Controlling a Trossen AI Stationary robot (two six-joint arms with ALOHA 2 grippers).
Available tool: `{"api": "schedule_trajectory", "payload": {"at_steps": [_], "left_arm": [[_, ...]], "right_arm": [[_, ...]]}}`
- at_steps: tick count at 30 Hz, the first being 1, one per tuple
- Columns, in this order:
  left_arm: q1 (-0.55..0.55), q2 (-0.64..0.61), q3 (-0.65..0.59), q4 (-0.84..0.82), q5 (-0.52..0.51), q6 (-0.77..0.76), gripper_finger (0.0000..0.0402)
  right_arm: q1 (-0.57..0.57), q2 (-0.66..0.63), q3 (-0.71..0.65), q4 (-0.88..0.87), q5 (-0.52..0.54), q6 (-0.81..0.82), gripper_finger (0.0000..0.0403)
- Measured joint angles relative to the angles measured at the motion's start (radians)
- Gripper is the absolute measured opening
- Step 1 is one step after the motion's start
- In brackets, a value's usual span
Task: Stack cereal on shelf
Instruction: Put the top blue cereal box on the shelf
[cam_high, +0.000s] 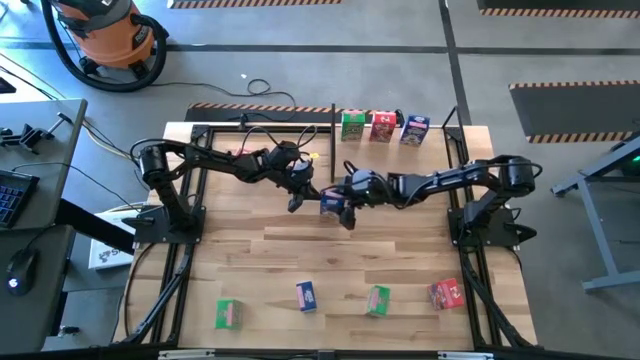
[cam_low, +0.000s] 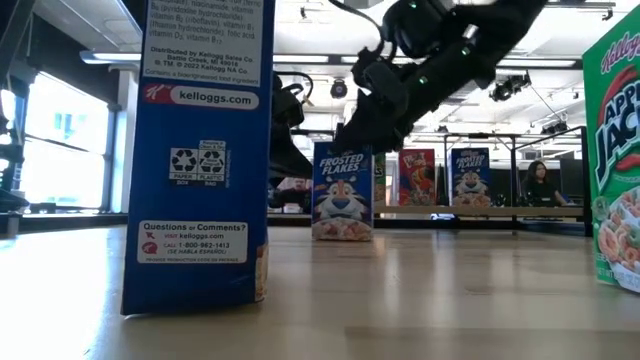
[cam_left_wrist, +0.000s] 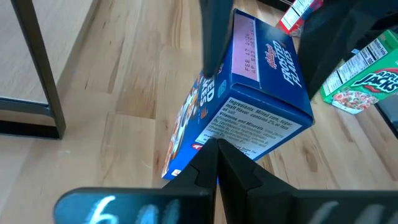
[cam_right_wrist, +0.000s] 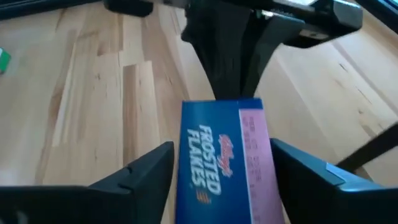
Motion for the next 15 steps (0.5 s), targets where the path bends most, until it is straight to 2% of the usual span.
{"api": "schedule_trajectory", "payload": {"at_steps": [10,15], "left_arm": [[0.019,0.000,0.000,-0.001,0.000,0.018,0.0000],[0.024,0.000,0.000,0.000,0.001,0.027,0.0000]], "right_arm": [[0.000,0.000,0.147,-0.253,-0.008,-0.015,0.0196],[-0.002,0.003,0.218,-0.413,-0.030,0.024,0.0201]]}}
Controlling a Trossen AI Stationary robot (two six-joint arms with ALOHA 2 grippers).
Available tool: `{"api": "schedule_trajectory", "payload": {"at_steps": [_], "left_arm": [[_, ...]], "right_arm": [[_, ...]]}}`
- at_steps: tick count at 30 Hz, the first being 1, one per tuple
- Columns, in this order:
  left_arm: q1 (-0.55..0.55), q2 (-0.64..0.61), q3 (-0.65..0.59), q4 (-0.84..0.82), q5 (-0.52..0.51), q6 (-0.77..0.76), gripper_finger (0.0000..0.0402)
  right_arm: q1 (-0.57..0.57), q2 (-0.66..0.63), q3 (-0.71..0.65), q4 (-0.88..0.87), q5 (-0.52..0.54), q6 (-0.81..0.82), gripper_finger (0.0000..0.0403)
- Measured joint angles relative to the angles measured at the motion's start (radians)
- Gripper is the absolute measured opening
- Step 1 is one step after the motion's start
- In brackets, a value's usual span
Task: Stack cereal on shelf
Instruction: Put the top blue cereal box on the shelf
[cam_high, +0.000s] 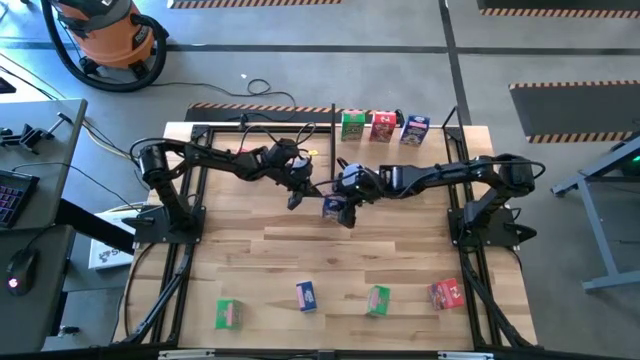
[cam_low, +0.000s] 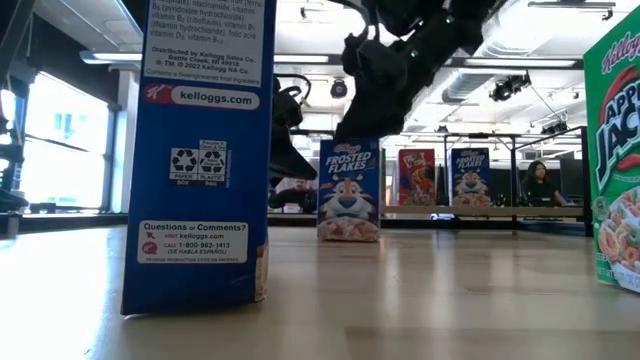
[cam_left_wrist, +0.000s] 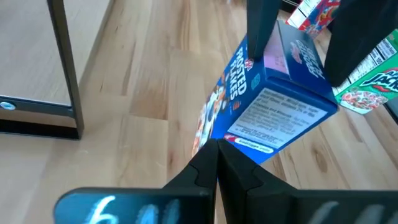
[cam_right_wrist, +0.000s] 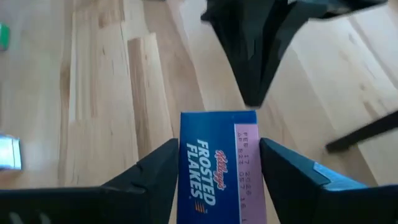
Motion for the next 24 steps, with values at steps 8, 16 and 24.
{"api": "schedule_trajectory", "payload": {"at_steps": [8,16,24], "left_arm": [[0.000,-0.001,0.000,0.009,0.000,0.001,0.0000],[-0.002,-0.001,0.000,0.005,0.001,0.008,0.0000],[-0.001,-0.067,-0.043,0.044,0.001,0.016,0.0000]], "right_arm": [[-0.012,0.020,0.096,-0.173,-0.019,0.034,0.0271],[-0.024,0.170,0.291,-0.411,-0.056,0.019,0.0283],[-0.017,0.332,0.550,-0.685,-0.056,-0.065,0.0274]]}}
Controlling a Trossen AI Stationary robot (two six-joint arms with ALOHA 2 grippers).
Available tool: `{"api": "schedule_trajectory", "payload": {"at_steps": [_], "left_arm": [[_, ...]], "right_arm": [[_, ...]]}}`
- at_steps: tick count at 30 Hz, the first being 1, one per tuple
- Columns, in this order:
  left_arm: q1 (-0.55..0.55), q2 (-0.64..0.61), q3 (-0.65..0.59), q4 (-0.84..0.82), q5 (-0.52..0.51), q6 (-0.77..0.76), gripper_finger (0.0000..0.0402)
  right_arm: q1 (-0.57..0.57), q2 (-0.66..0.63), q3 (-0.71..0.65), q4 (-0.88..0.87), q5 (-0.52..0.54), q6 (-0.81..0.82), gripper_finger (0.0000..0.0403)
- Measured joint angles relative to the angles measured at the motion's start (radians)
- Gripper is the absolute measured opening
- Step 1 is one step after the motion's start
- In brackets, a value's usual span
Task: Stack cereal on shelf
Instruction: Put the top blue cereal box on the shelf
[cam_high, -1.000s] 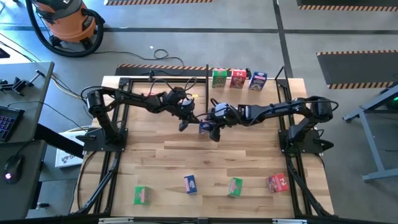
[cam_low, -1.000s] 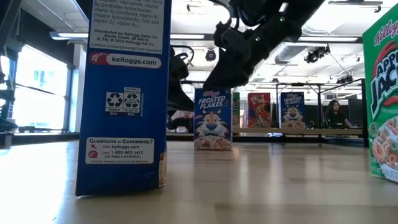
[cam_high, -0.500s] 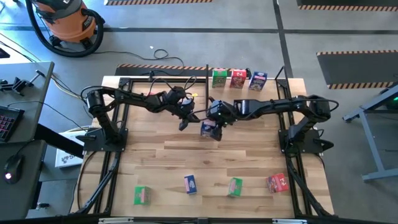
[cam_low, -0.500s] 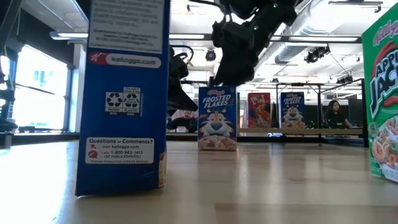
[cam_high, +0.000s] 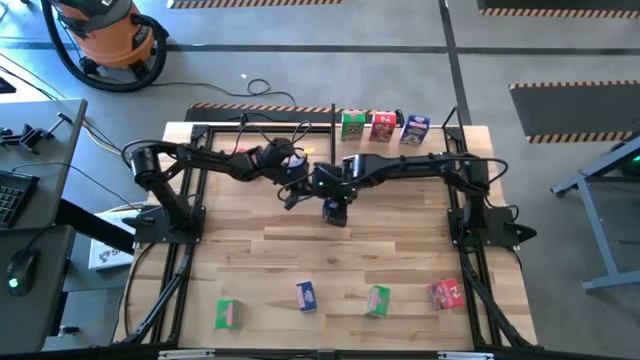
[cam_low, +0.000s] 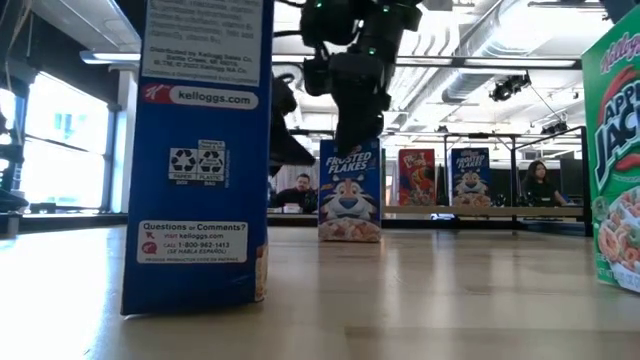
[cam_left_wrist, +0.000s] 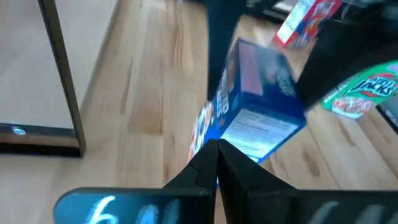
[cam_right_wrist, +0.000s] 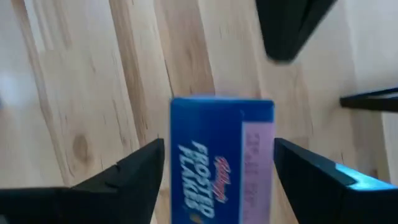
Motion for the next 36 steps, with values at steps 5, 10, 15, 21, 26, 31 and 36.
{"api": "schedule_trajectory", "payload": {"at_steps": [5,10,15,21,26,31,36], "left_arm": [[0.006,-0.118,-0.151,0.117,-0.031,-0.066,0.0000],[0.005,-0.260,-0.300,0.189,-0.113,-0.124,0.0000],[0.000,-0.378,-0.411,0.232,-0.170,-0.142,0.0000],[0.000,-0.455,-0.507,0.299,-0.200,-0.178,0.0000],[-0.002,-0.464,-0.586,0.405,-0.218,-0.211,0.0000],[-0.002,-0.463,-0.617,0.441,-0.221,-0.226,0.0000],[-0.002,-0.463,-0.617,0.443,-0.221,-0.227,0.0000]], "right_arm": [[0.000,0.036,0.045,-0.051,0.000,-0.008,0.0240],[0.000,0.035,0.065,-0.065,-0.001,0.001,0.0198],[0.001,0.032,0.116,-0.088,-0.015,-0.004,0.0169],[0.006,0.011,0.241,-0.246,-0.014,-0.055,0.0165],[-0.008,-0.026,0.342,-0.516,0.116,-0.176,0.0164],[-0.087,-0.146,0.280,-0.636,0.206,-0.264,0.0163],[-0.206,-0.333,0.063,-0.568,0.261,-0.372,0.0163]]}}
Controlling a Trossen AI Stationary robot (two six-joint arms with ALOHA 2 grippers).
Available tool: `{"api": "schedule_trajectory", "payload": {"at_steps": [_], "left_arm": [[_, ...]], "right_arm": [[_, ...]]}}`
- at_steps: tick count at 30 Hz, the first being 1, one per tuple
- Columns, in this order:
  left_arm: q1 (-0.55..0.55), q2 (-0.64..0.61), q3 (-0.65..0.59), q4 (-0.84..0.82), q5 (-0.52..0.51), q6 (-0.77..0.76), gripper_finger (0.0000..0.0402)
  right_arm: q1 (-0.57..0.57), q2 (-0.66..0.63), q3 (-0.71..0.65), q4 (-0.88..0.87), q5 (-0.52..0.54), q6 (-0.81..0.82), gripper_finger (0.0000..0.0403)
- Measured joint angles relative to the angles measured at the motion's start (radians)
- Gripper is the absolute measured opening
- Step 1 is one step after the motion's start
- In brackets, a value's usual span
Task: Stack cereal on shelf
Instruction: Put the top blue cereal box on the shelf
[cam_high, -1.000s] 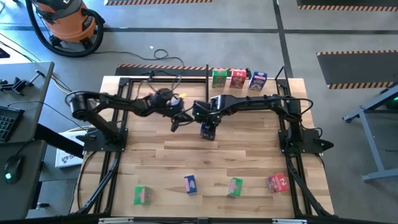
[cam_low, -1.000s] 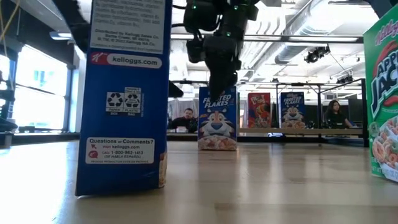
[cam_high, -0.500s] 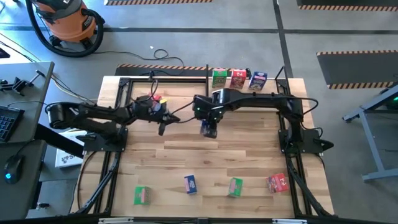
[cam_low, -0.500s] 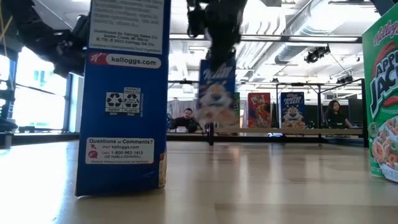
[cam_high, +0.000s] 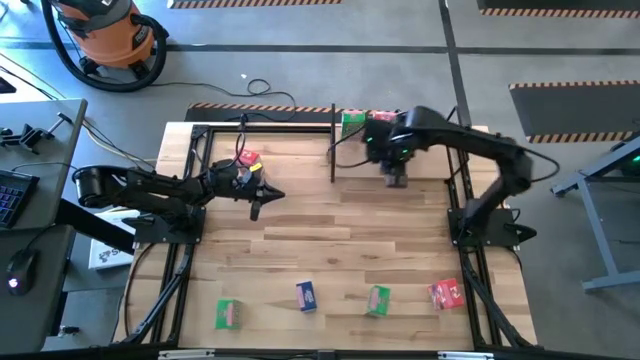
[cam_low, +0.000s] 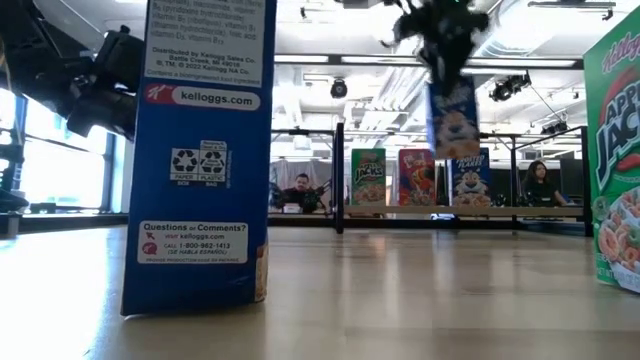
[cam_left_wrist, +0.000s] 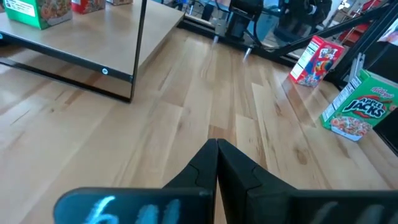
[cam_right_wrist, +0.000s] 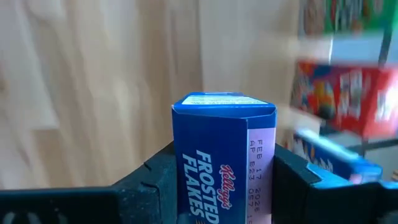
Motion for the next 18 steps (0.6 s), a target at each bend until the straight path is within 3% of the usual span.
{"api": "schedule_trajectory", "payload": {"at_steps": [8,18], "left_arm": [[0.000,0.000,0.000,0.006,0.000,0.000,0.0000],[0.000,0.000,0.000,0.005,-0.006,0.000,0.0000]], "right_arm": [[-0.220,-0.215,-0.349,0.224,-0.023,-0.163,0.0163],[-0.415,-0.240,-0.485,0.366,-0.098,-0.305,0.0163]]}}
